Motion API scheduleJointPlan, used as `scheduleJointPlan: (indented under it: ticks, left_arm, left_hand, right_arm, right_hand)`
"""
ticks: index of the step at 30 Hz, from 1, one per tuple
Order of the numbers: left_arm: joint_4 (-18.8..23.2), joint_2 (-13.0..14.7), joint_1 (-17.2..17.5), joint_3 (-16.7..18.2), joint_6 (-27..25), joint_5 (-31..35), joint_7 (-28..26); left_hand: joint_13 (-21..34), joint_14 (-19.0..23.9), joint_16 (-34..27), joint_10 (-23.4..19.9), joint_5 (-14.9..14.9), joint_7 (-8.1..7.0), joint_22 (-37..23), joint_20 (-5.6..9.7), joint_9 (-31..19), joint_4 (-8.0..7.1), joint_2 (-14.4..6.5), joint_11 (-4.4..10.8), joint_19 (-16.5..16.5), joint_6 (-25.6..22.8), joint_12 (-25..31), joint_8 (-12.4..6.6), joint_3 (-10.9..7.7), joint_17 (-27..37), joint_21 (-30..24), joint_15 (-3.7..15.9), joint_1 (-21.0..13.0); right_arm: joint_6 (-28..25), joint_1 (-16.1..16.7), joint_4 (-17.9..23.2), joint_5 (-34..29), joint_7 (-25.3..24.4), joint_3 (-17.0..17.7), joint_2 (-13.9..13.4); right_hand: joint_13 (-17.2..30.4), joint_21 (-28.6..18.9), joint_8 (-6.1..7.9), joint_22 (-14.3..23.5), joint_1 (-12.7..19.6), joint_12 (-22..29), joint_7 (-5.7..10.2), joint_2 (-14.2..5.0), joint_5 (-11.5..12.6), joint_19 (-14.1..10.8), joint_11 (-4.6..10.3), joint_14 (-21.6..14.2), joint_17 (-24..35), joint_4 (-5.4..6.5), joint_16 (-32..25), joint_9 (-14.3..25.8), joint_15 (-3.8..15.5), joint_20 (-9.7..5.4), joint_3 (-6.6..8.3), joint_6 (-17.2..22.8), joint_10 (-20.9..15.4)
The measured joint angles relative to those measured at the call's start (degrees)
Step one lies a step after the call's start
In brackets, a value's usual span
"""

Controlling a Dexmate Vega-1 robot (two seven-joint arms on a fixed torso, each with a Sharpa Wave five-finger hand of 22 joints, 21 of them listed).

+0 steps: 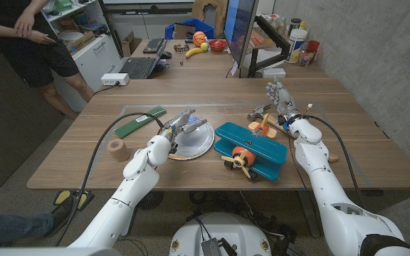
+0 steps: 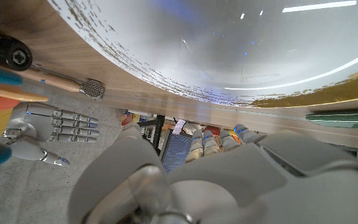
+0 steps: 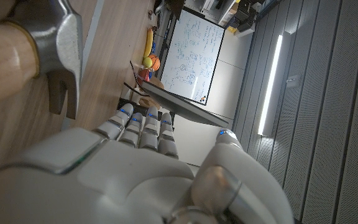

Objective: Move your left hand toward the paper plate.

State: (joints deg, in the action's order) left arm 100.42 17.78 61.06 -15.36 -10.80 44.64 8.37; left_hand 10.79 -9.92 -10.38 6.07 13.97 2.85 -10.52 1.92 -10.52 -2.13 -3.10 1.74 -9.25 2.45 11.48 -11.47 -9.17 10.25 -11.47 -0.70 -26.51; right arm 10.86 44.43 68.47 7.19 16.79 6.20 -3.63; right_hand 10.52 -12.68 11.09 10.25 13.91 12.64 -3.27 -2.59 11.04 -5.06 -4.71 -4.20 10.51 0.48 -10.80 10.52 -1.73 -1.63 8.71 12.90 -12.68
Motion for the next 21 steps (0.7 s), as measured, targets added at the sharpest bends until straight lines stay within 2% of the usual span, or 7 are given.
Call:
scheduleJointPlan:
  ticks: [21]
  left_arm:
    - [-1.01, 0.35, -0.58, -1.33, -0.77, 2.69, 1.6]
  left_hand:
    - [0.0, 0.21, 0.0, 0.23, 0.0, 0.0, 0.0, 0.0, 0.0, 0.25, -0.23, 0.22, 0.0, 0.0, 0.0, 0.0, 0.25, 0.0, 0.0, 0.22, -0.23]
  right_arm:
    - [0.11, 0.22, 0.31, -0.08, -0.34, -0.03, 0.26]
  right_hand:
    - [0.0, 0.0, 0.0, 0.0, 0.0, 0.0, 0.0, 0.0, 0.0, 0.0, 0.0, 0.0, 0.0, 0.0, 0.0, 0.0, 0.0, 0.0, 0.0, 0.0, 0.0]
